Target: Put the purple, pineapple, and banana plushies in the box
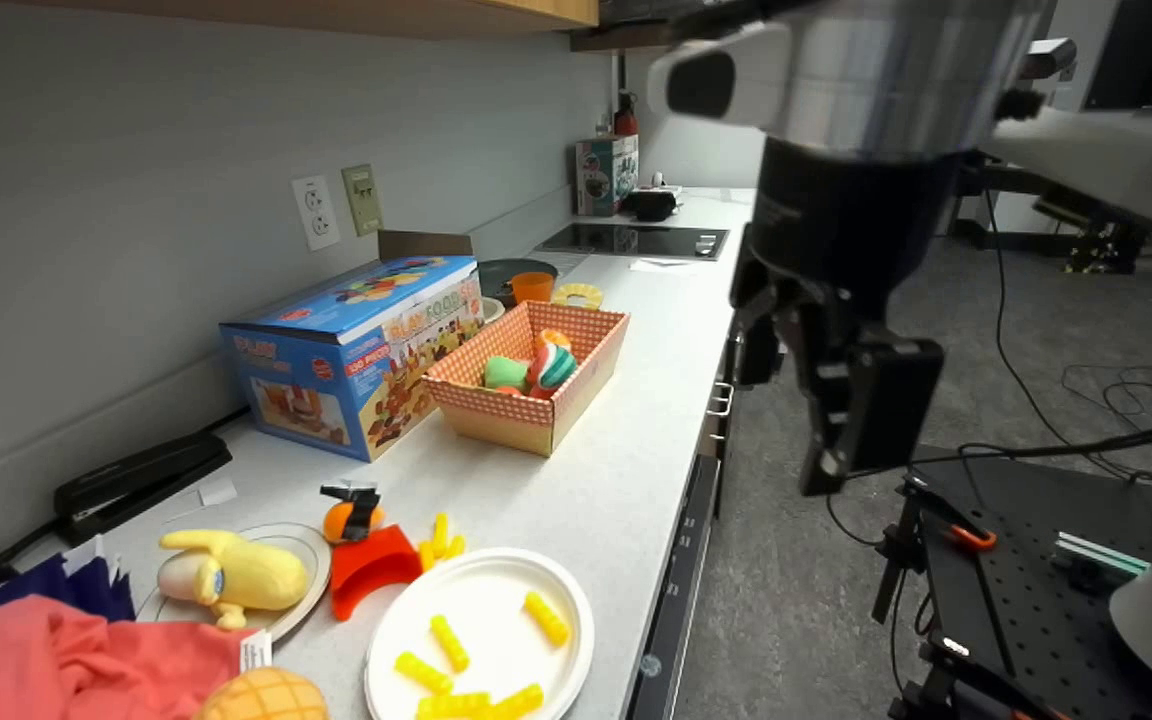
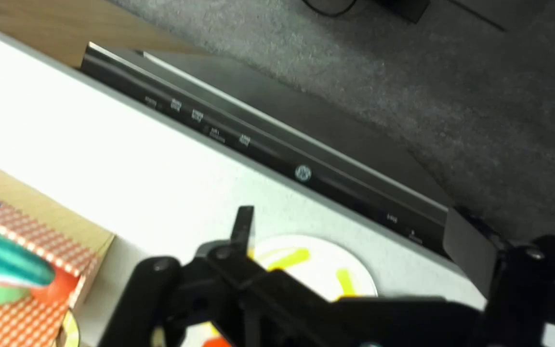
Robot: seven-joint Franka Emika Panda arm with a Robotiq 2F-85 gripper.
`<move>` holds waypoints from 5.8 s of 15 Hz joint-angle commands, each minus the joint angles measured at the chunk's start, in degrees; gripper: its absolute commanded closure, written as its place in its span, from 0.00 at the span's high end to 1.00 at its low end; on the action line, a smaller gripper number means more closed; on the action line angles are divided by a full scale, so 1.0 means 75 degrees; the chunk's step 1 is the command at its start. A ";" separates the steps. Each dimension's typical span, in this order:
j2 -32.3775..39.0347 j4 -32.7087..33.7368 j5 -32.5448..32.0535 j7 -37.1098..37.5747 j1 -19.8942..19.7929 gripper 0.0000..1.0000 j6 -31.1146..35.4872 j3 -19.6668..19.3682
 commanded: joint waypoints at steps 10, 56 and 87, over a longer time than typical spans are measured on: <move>0.3763 0.2608 0.0656 -0.2020 0.0031 1.00 0.2878 0.0081; 0.5548 0.3163 0.0020 -0.1853 -0.0056 0.07 0.3824 0.0570; 0.3175 0.1493 -0.1477 0.1111 -0.2059 0.06 0.4746 -0.1974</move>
